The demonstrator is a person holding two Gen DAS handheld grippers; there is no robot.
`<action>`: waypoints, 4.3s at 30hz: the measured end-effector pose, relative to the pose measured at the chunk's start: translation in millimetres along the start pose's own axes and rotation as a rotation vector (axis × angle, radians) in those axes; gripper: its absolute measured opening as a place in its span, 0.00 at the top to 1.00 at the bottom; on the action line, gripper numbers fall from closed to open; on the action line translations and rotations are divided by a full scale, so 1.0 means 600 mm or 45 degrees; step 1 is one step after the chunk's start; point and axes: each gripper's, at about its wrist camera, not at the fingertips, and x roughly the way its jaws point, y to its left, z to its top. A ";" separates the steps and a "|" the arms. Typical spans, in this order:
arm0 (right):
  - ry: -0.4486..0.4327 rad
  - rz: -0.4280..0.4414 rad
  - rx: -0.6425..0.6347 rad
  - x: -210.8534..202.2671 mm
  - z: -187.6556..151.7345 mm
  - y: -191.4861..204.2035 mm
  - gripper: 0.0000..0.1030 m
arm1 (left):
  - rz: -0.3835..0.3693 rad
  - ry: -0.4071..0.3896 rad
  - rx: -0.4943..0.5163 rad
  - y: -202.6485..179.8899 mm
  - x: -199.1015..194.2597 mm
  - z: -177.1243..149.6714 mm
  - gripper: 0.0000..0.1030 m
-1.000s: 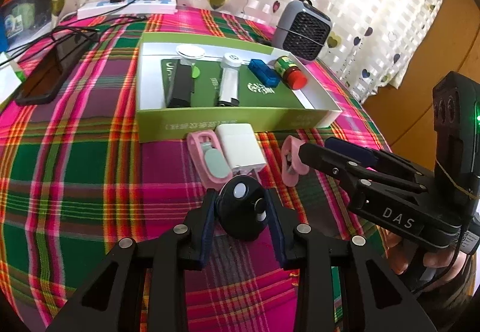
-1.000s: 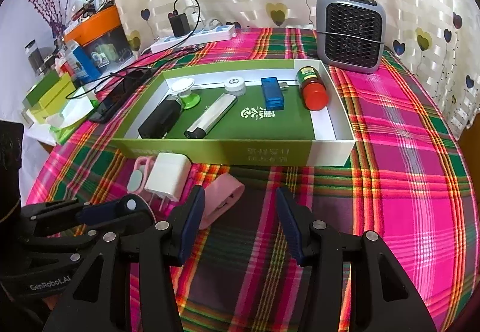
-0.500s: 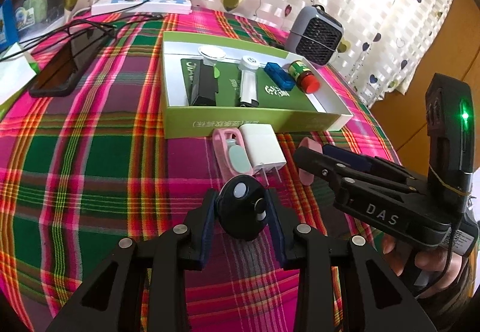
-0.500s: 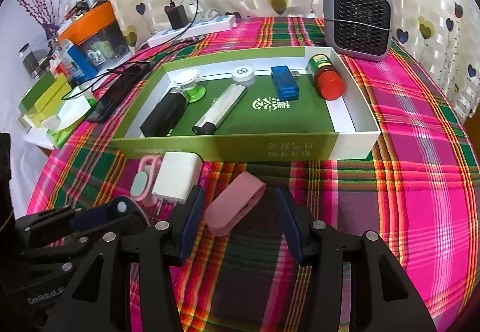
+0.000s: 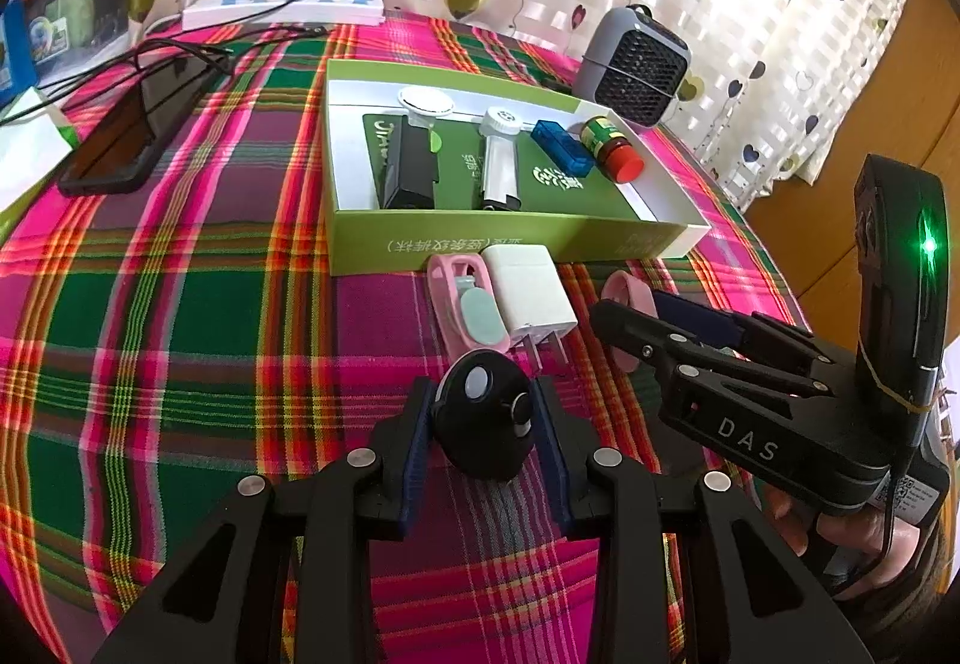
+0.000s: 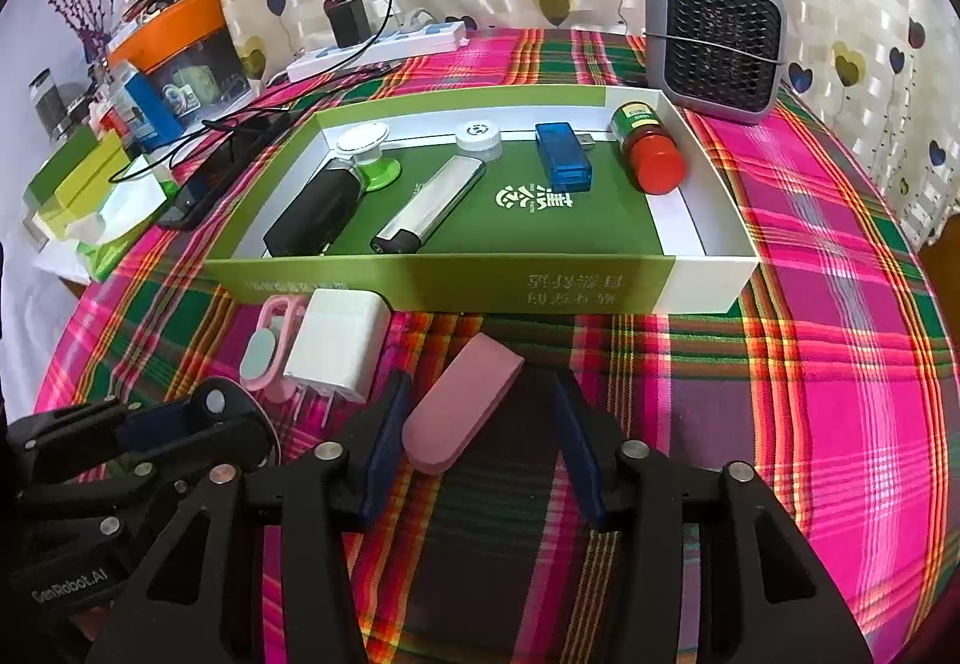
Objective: Organize rigid objects
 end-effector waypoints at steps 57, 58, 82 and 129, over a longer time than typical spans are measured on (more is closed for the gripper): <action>-0.120 -0.004 0.015 -0.057 0.019 -0.028 0.82 | 0.013 -0.090 0.129 -0.040 -0.030 0.064 0.72; -0.121 -0.004 0.017 -0.057 0.020 -0.029 0.82 | 0.013 -0.093 0.136 -0.042 -0.028 0.069 0.72; -0.132 -0.019 0.044 -0.024 0.082 -0.065 0.82 | 0.014 -0.075 0.167 -0.044 0.042 0.157 0.72; -0.026 -0.067 0.025 0.059 0.128 -0.087 0.82 | 0.073 -0.004 0.150 -0.012 0.150 0.225 0.72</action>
